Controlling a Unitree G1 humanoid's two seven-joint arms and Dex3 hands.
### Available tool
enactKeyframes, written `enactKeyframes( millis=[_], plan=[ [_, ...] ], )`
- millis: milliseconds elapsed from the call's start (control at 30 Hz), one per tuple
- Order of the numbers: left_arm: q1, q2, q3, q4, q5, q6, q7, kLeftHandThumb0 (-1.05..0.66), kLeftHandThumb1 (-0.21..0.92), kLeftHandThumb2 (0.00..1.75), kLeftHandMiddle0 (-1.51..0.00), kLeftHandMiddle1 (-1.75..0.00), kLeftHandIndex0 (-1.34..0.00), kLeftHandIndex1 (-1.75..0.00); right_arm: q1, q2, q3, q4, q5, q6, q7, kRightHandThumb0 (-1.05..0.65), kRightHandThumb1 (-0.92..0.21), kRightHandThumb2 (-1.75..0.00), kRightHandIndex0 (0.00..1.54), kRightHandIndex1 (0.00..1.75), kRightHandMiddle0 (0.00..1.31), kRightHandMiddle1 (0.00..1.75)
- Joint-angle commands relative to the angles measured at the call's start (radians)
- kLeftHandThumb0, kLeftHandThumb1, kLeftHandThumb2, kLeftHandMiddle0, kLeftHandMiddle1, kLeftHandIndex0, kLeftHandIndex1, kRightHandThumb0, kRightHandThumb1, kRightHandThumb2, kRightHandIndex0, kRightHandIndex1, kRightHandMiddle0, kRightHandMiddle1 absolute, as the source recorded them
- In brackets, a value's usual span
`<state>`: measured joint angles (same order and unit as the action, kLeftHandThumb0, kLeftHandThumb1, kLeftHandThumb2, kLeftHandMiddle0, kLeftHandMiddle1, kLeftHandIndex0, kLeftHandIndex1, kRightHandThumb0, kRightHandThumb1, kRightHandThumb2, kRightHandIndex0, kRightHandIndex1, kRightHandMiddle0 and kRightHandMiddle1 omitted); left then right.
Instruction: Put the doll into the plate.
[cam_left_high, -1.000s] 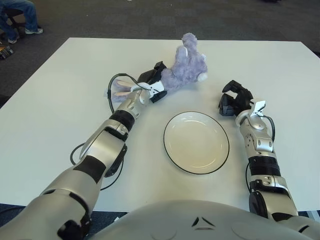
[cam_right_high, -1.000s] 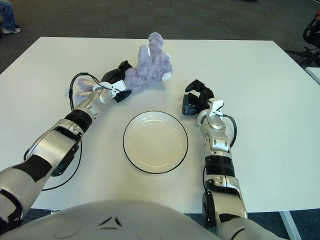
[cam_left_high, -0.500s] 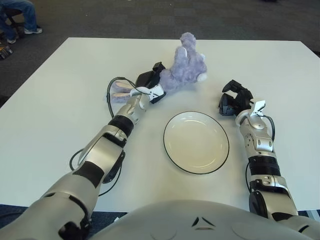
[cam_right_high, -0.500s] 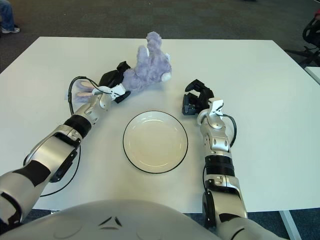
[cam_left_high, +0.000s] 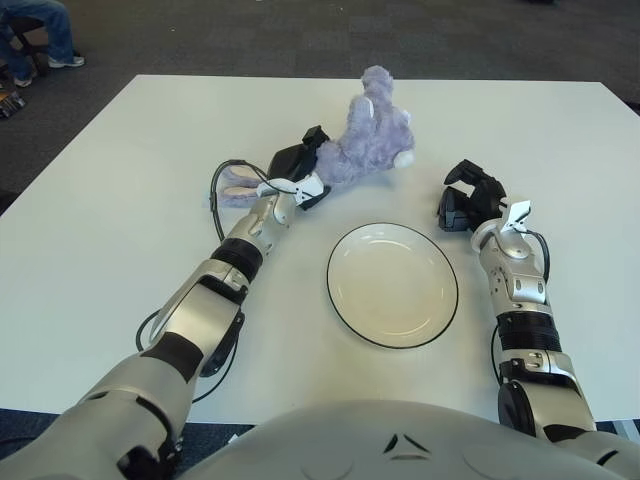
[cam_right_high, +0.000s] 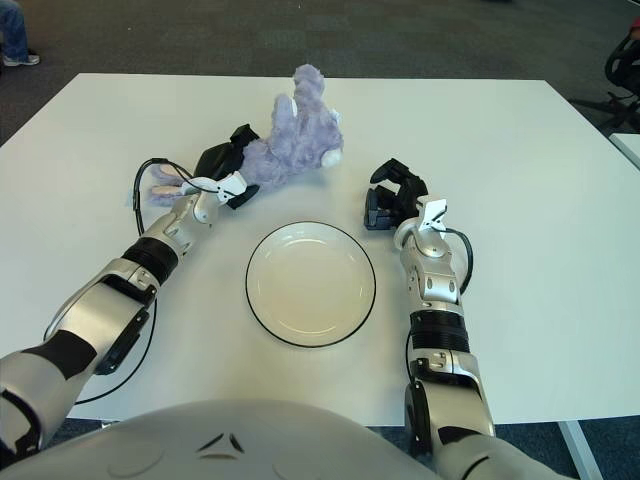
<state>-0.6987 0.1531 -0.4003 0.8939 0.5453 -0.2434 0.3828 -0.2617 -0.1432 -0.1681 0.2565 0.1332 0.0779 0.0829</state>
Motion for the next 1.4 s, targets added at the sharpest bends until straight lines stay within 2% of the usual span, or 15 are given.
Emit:
enactKeyframes(
  millis=[0, 533, 733, 1067, 1367],
  plan=[
    [0.052, 0.008, -0.008, 0.019, 0.019, 0.009, 0.007, 0.0, -0.13, 1.75, -0.99, -1.54, -0.75, -1.75, 0.003, -0.006, -0.002, 0.021, -0.003, 0.025, -0.003, -0.01, 0.02, -1.7, 0.86, 1.74, 0.64, 1.75],
    [0.119, 0.023, 0.039, -0.146, 0.0, 0.034, -0.027, 0.0, -0.13, 1.75, -0.99, -1.55, -0.73, -1.75, 0.0, -0.01, -0.001, 0.03, -0.002, 0.015, 0.009, -0.01, 0.01, -1.7, 0.85, 1.74, 0.64, 1.75],
    [0.14, 0.03, 0.06, -0.187, -0.011, 0.008, -0.023, 0.0, -0.12, 1.75, -0.98, -1.58, -0.72, -1.75, -0.002, -0.009, -0.002, 0.035, -0.006, 0.016, 0.002, -0.01, 0.01, -1.7, 0.85, 1.74, 0.64, 1.75],
    [0.177, 0.052, 0.063, -0.286, 0.011, 0.019, -0.024, 0.0, -0.11, 1.75, -0.96, -1.6, -0.71, -1.75, -0.006, -0.009, -0.002, 0.046, -0.006, 0.009, 0.004, -0.01, 0.02, -1.69, 0.85, 1.73, 0.64, 1.75],
    [0.208, 0.065, 0.076, -0.366, 0.017, -0.005, -0.02, 0.0, -0.11, 1.75, -0.96, -1.61, -0.71, -1.75, -0.006, -0.011, 0.002, 0.047, -0.012, 0.005, 0.003, -0.01, 0.01, -1.7, 0.85, 1.74, 0.64, 1.75]
  ],
)
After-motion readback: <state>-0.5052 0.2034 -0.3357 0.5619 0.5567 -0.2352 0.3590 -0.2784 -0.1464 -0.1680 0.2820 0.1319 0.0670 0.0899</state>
